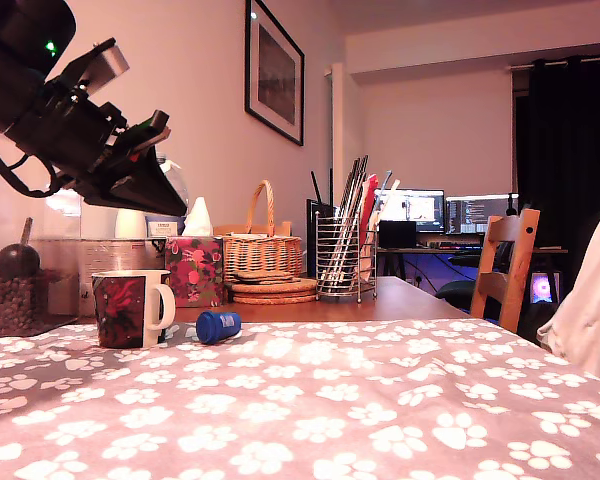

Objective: Pick up the coffee capsules on the table and drop them inside the coffee cup

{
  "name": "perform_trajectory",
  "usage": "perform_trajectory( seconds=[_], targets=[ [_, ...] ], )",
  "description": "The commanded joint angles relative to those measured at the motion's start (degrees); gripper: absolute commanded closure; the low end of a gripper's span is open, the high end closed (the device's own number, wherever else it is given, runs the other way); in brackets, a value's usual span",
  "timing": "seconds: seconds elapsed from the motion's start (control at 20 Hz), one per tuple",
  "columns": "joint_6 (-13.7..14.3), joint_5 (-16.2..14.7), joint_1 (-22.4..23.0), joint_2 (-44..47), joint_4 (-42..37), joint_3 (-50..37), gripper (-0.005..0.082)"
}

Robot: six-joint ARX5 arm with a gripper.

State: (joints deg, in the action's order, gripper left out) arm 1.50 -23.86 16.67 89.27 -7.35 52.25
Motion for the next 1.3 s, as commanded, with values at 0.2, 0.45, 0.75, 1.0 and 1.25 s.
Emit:
perform_trajectory(
  seconds=[0.2,0.45,0.75,1.0,1.25],
  targets=[
    [-1.11,0.35,1.40,-0.48,-0.66,-1.46,0.0791],
    [-3.26,2.91,1.53,-0.48,-0.63,-1.44,0.0791],
    [-4.76,5.11,2.75,-0.35,0.57,0.02,0.0791],
    [-4.44,7.04,3.87,0.55,6.16,4.96,0.0791],
    [-3.96,7.89,3.87,1.86,9.90,8.04,0.0791]
  ],
)
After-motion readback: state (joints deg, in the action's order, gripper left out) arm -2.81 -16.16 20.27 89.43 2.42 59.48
